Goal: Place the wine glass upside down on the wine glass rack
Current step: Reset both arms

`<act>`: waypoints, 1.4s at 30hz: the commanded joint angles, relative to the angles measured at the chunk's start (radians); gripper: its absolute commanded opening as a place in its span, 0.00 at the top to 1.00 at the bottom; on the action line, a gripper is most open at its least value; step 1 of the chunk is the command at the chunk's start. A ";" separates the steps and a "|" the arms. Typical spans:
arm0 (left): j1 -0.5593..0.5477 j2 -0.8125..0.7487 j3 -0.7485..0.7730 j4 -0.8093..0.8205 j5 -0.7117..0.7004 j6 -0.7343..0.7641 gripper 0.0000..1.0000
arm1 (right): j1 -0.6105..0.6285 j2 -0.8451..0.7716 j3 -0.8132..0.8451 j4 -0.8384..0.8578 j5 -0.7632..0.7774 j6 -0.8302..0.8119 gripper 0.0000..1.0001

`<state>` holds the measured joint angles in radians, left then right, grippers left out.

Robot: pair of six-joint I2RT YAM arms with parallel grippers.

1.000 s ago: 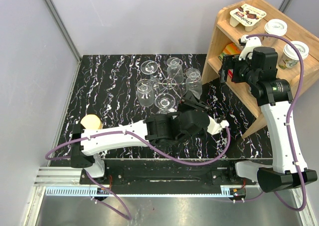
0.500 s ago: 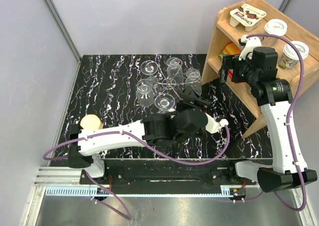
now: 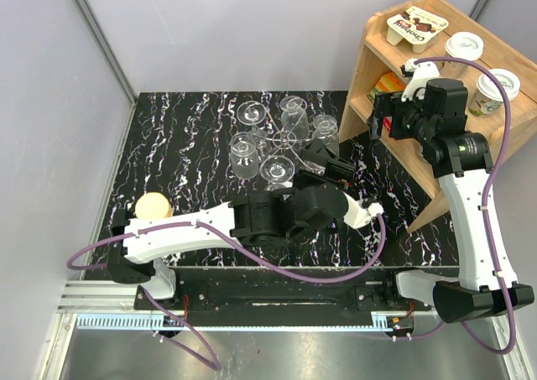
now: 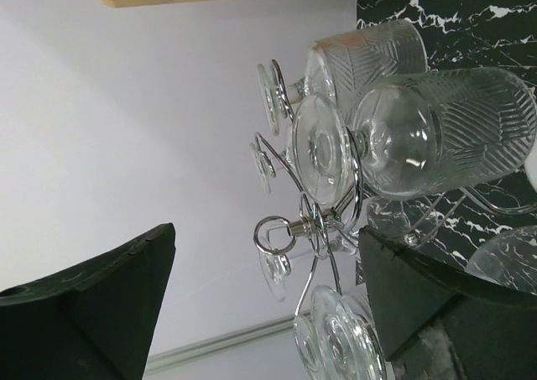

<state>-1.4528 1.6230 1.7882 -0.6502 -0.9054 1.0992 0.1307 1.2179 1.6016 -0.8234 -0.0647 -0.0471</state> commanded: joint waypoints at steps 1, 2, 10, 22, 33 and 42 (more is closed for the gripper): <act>-0.004 -0.035 0.045 -0.054 -0.003 -0.047 0.05 | -0.008 0.003 -0.005 0.026 -0.040 -0.028 0.02; -0.004 -0.035 0.051 -0.063 0.000 -0.053 0.04 | -0.006 0.000 -0.006 0.026 -0.046 -0.034 0.02; -0.006 -0.041 0.216 -0.222 0.103 -0.163 0.01 | -0.008 -0.026 -0.022 0.010 -0.159 -0.098 0.02; 0.305 -0.172 0.407 -0.166 0.356 -0.540 0.01 | -0.006 -0.118 -0.101 0.096 -0.153 -0.186 0.01; 0.963 -0.440 -0.034 0.084 0.655 -0.824 0.01 | -0.006 -0.164 -0.193 0.208 -0.119 -0.203 0.01; 1.264 -0.492 -0.380 0.403 0.827 -0.995 0.01 | -0.006 -0.124 -0.210 0.305 -0.081 -0.145 0.00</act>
<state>-0.2771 1.1473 1.5105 -0.4698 -0.2020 0.2211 0.1280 1.0824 1.4021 -0.6224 -0.1925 -0.2207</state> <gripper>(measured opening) 0.988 0.993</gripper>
